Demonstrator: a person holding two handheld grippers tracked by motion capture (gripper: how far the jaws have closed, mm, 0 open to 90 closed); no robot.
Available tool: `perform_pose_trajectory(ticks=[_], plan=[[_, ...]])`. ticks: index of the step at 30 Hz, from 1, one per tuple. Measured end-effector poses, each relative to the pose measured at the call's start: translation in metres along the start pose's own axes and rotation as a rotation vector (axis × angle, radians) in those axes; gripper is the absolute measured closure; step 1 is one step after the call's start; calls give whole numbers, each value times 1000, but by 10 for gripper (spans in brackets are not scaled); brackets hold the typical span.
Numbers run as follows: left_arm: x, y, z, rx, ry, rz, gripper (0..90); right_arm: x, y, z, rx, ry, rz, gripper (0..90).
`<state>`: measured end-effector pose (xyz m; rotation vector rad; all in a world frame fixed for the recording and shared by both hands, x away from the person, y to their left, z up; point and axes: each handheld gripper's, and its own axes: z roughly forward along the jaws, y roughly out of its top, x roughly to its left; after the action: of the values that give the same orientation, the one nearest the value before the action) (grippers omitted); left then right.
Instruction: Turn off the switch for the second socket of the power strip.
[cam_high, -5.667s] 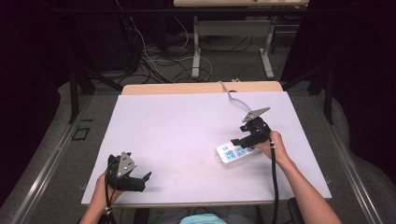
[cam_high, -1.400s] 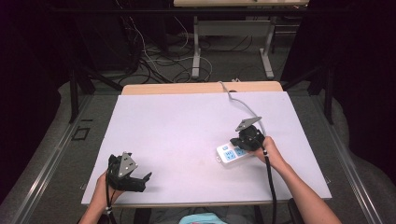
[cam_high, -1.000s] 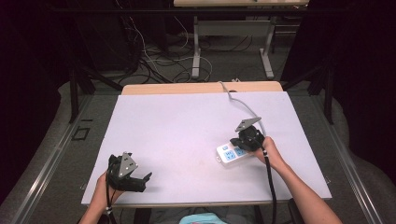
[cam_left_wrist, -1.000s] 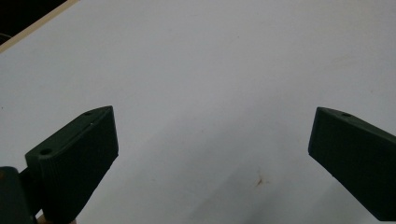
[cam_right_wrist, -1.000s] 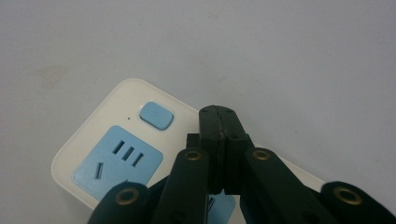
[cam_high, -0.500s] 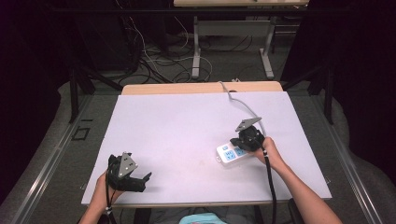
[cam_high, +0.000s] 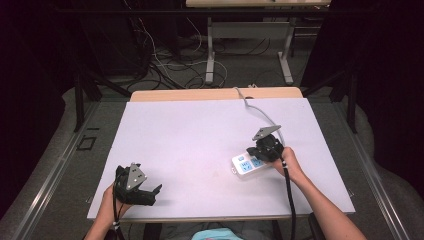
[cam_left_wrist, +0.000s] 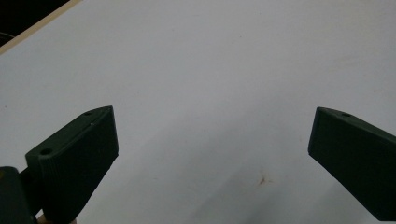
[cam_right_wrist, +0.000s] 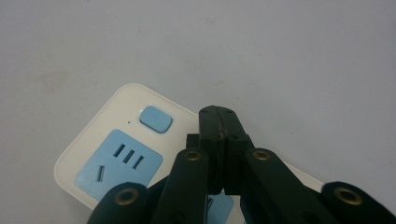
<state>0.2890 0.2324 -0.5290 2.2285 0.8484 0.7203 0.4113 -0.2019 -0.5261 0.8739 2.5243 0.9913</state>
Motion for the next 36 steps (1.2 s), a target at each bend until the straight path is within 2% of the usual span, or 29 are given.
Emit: perform_pose_trajectory(ticks=[2, 12, 13, 15, 24, 29, 30, 33, 34, 36], plan=[[0, 0, 0, 4, -2, -1, 13, 0, 0, 0, 6, 7, 12, 900], [0, 0, 0, 6, 2, 5, 14, 0, 0, 0, 5, 8, 6, 900], [0, 0, 0, 7, 0, 3, 14, -1, 0, 0, 0, 9, -9, 900], [0, 0, 0, 6, 1, 2, 14, 0, 0, -1, 4, 9, 6, 899], [0, 0, 0, 6, -1, 3, 13, 0, 0, -2, 13, 14, 9, 885], [0, 0, 0, 6, -2, 4, 13, 0, -1, -1, -9, 11, 17, 870], [0, 0, 0, 5, -2, 4, 14, 1, -1, 0, -19, 11, 15, 862], [0, 0, 0, 5, 0, 4, 14, 0, -1, -2, -4, 19, 10, 812], [0, 0, 0, 6, 1, 4, 14, 0, 0, -3, 9, 26, 7, 780], [0, 0, 1, -1, 2, 1, 14, 0, 0, -4, -10, 18, 10, 677]])
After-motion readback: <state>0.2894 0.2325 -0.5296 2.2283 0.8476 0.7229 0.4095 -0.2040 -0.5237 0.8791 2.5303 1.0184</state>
